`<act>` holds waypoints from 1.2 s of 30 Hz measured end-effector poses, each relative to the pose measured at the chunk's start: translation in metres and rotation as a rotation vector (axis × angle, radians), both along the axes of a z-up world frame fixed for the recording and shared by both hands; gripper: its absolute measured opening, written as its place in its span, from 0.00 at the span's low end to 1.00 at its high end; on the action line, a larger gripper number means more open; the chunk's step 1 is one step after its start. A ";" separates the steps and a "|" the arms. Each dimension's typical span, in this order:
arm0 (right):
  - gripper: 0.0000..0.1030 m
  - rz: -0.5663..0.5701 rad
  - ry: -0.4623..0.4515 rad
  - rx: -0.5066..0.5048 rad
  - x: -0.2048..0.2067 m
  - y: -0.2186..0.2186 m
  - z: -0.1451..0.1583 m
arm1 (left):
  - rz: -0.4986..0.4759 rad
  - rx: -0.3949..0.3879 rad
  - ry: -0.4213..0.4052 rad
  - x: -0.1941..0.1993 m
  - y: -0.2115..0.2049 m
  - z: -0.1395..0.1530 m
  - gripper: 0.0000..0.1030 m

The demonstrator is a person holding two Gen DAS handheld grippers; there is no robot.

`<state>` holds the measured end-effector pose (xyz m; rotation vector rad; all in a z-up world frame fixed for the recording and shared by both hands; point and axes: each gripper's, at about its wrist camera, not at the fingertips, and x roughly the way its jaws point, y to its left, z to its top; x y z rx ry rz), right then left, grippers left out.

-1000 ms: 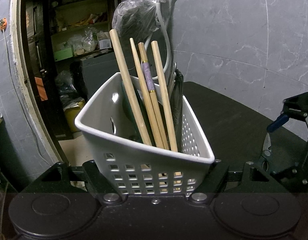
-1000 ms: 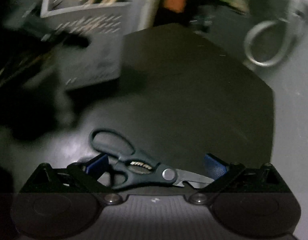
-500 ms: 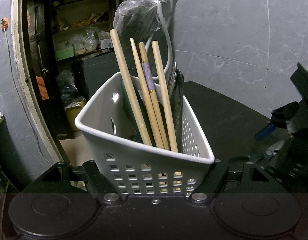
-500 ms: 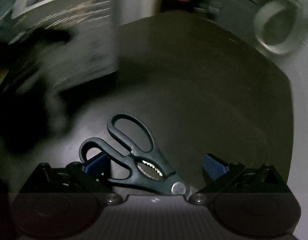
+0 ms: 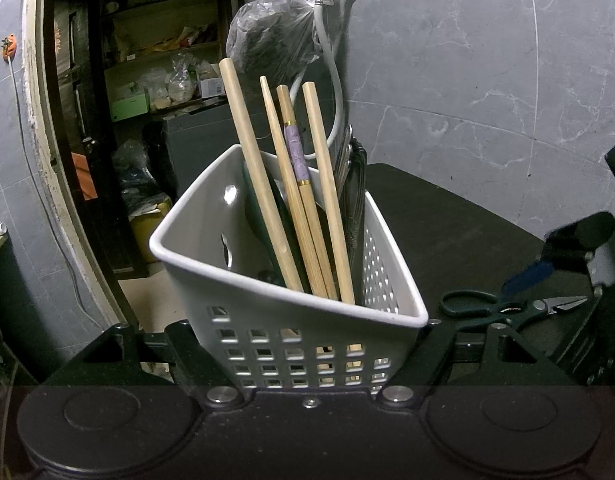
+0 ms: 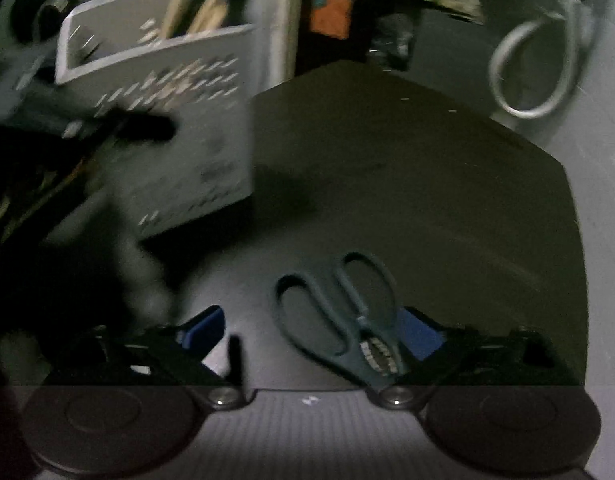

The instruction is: Organize utensils

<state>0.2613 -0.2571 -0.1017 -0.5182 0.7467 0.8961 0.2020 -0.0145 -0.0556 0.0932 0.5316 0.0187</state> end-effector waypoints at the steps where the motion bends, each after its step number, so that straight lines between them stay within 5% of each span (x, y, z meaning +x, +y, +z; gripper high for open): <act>1: 0.76 0.018 -0.007 -0.016 -0.004 0.002 -0.002 | 0.000 0.000 0.000 0.000 0.000 0.000 0.76; 6: 0.53 0.027 -0.049 -0.033 -0.017 0.012 -0.005 | 0.002 -0.001 0.000 0.000 0.000 0.000 0.76; 15: 0.50 0.046 -0.115 -0.081 -0.032 0.023 -0.011 | 0.002 -0.002 -0.001 0.000 0.000 0.000 0.76; 27: 0.23 -0.032 0.096 0.069 -0.006 0.019 -0.011 | 0.003 -0.001 0.000 0.000 0.000 0.001 0.76; 32: 0.08 -0.066 0.095 0.079 -0.004 0.018 -0.009 | 0.003 -0.002 0.000 0.000 0.000 0.001 0.76; 36: 0.07 -0.075 0.085 0.069 -0.005 0.018 -0.009 | 0.004 -0.001 0.000 0.000 0.000 0.001 0.76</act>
